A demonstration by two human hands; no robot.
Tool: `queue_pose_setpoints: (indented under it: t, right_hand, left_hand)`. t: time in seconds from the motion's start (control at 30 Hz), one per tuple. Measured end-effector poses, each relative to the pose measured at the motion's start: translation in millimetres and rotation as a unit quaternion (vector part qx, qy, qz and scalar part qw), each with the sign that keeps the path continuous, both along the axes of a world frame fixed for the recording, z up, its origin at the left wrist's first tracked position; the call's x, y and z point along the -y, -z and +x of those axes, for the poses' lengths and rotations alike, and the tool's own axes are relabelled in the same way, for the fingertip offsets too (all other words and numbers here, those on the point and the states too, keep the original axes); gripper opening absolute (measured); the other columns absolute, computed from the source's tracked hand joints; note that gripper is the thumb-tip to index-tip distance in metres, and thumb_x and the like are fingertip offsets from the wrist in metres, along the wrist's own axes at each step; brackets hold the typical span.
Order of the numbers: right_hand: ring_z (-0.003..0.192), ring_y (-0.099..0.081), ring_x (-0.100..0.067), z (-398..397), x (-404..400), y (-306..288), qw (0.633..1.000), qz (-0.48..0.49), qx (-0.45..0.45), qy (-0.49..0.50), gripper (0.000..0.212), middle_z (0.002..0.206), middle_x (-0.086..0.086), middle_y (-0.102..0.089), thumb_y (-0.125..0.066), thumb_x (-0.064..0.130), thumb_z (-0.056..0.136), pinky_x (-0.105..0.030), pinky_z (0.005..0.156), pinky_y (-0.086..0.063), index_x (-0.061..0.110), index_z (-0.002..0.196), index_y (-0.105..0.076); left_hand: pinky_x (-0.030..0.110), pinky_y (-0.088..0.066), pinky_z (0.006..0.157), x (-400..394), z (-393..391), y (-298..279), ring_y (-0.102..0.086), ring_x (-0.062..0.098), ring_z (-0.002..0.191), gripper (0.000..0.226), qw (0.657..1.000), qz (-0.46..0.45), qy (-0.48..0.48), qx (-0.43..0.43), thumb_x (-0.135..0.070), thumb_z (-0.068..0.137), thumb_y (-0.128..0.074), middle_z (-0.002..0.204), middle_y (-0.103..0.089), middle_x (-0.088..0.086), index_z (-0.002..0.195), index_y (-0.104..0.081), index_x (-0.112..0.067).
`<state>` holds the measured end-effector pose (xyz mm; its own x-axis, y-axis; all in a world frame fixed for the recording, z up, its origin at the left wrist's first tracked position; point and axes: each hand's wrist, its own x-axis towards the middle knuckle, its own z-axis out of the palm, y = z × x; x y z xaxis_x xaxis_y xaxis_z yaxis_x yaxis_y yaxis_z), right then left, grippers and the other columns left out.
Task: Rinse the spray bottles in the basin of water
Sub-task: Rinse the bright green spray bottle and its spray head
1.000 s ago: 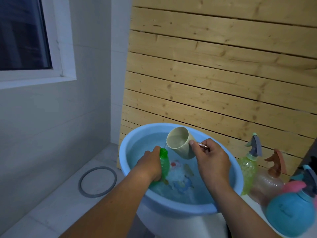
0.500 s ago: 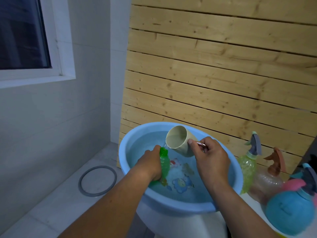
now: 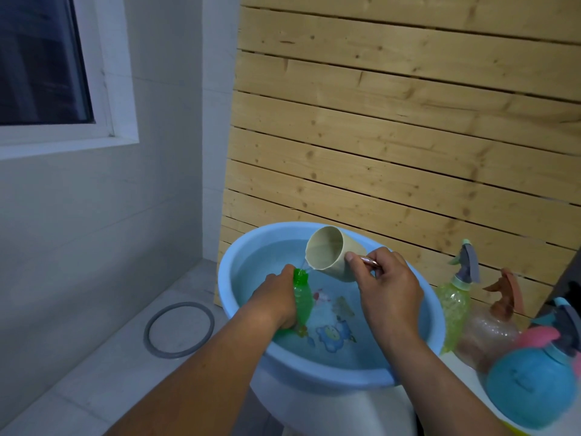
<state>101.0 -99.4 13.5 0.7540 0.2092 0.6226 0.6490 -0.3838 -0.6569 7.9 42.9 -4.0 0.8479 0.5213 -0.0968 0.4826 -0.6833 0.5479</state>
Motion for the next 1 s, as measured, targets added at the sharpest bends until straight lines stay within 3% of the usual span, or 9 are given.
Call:
queue_pose_setpoints:
  t: [0.5, 1.0]
  right_hand:
    - [0.071, -0.054, -0.020, -1.8, -0.3, 0.5, 1.000, -0.007, 0.027, 0.000, 0.030, 0.073, 0.006, -0.053, -0.070, 0.042, 0.084, -0.038, 0.062, -0.044, 0.024, 0.066, -0.052]
    - [0.070, -0.050, -0.017, -2.7, 0.1, 1.0, 0.998, -0.025, 0.056, 0.007, 0.030, 0.072, 0.007, -0.049, -0.068, 0.045, 0.084, -0.032, 0.056, -0.038, 0.025, 0.067, -0.053]
  left_hand:
    - [0.040, -0.050, 0.092, 0.8, -1.7, -1.7, -0.056, 0.028, 0.108, 0.079, 1.000, -0.004, 0.003, 0.000, -0.011, 0.070, -0.084, 0.119, -0.054, 0.009, 0.132, -0.035, -0.022]
    - [0.037, -0.050, 0.087, 0.6, -2.1, -0.7, -0.055, 0.026, 0.106, 0.079, 1.000, -0.004, 0.006, 0.000, -0.012, 0.069, -0.084, 0.117, -0.055, 0.008, 0.131, -0.035, -0.021]
